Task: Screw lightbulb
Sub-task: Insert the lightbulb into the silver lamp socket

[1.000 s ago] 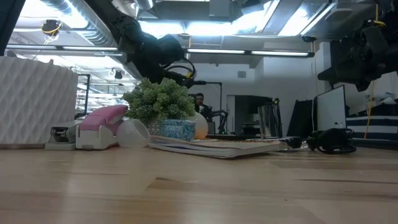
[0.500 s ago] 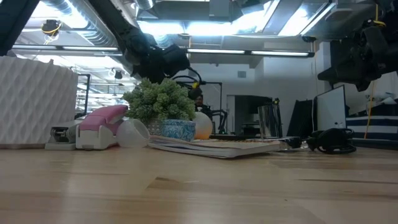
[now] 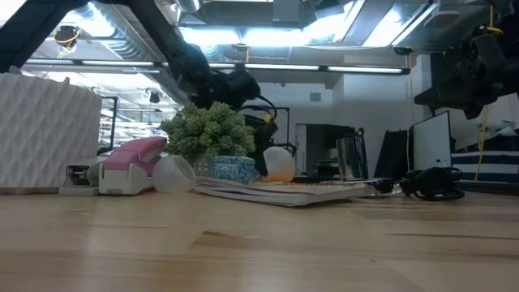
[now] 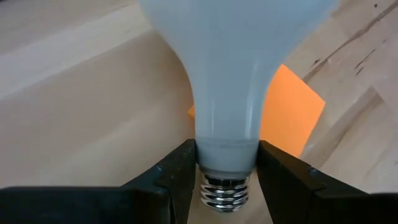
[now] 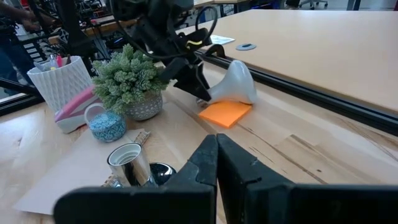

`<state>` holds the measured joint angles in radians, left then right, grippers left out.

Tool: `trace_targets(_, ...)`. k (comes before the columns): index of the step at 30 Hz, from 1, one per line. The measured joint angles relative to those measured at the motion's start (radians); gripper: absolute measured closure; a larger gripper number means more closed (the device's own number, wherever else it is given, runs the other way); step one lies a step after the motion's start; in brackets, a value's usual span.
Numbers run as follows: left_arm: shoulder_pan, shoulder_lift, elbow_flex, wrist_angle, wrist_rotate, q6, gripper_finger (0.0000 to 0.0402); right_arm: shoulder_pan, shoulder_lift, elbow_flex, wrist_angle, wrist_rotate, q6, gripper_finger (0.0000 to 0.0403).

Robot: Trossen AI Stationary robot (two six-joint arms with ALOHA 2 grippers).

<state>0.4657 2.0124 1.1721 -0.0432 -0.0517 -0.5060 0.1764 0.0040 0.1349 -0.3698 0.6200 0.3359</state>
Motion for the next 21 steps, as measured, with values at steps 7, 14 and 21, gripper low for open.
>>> trace_targets(7, 0.003, 0.016, 0.048, 0.019, -0.007, 0.069, 0.0250, 0.000, 0.000, 0.000, 0.000, -0.001, 0.000, 0.0397)
trace_targets(14, -0.001, 0.015, 0.045, 0.018, -0.007, 0.144, 0.0251, 0.000, 0.000, 0.000, 0.000, -0.001, 0.000, 0.0397)
trace_targets(21, -0.004, 0.005, 0.066, 0.030, -0.001, 0.139, 0.0251, 0.000, 0.000, 0.000, 0.000, -0.002, 0.000, 0.0397)
